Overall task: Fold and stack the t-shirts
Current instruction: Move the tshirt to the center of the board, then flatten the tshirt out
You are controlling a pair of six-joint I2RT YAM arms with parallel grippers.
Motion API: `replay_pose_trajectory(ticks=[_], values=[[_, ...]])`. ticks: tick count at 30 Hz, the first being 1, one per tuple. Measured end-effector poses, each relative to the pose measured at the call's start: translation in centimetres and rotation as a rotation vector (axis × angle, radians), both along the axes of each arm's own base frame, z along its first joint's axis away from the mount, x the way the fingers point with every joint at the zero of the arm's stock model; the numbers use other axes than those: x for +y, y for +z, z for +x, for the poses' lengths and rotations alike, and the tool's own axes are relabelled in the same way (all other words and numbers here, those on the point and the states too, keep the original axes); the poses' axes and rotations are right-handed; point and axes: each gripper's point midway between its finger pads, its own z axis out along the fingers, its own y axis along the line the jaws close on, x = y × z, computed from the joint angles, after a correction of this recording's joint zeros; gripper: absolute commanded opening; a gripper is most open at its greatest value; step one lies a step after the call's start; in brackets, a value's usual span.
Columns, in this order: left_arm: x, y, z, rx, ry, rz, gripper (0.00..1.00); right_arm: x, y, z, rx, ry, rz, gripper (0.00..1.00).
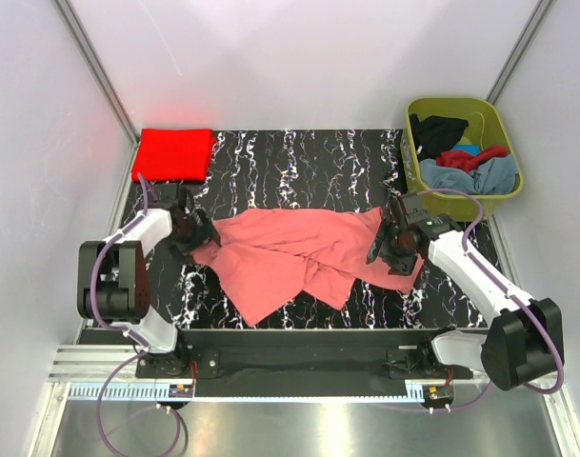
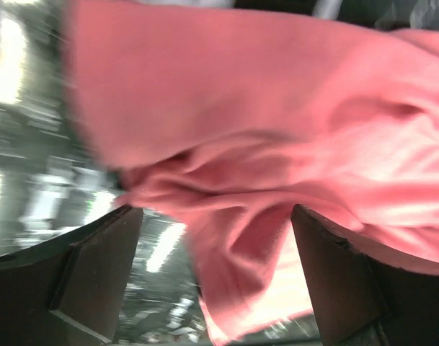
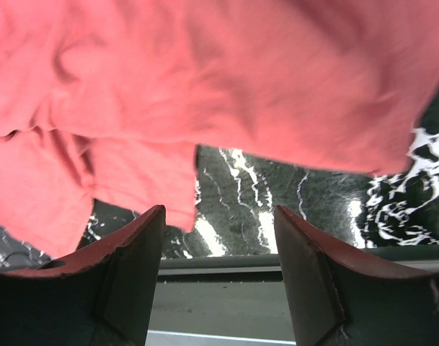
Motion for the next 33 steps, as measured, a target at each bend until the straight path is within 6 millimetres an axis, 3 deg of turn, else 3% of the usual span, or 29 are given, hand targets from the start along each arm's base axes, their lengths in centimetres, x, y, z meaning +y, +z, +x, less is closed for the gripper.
replay_pose_trajectory(ticks=[4, 7, 10, 13, 15, 19, 21, 27, 33], values=[[2.7, 1.6, 0.1, -0.042, -0.034, 0.151, 0.96, -0.9, 0.1, 0.6, -0.008, -0.009, -0.049, 0.69], [3.1, 4.9, -0.9, -0.117, -0.078, 0.232, 0.95, -2.0, -0.5, 0.9, 0.01, -0.023, -0.091, 0.69], [1.5, 9.7, -2.3, -0.281, -0.131, 0.247, 0.92, -3.4, -1.5, 1.6, 0.049, -0.043, -0.145, 0.68], [-1.3, 11.8, -5.3, -0.414, -0.176, 0.156, 0.82, -5.3, -2.3, 2.5, 0.087, -0.091, -0.176, 0.66], [-2.4, 10.1, -8.4, -0.397, -0.196, 0.089, 0.79, -6.7, -2.6, 3.3, 0.107, -0.129, -0.186, 0.66], [-4.4, 4.1, -14.9, -0.175, -0.256, -0.001, 0.82, -8.2, -3.2, 3.7, 0.132, -0.171, -0.194, 0.65], [-5.1, 3.0, -16.9, -0.097, -0.264, -0.037, 0.83, -8.3, -3.5, 3.8, 0.136, -0.169, -0.193, 0.64], [-6.5, 3.3, -17.1, -0.082, -0.198, -0.109, 0.86, -6.8, -5.6, 3.2, 0.161, -0.161, -0.113, 0.62], [-7.2, 1.0, -18.8, -0.002, -0.17, -0.154, 0.82, -6.0, -7.5, 1.2, 0.214, -0.164, -0.062, 0.63]])
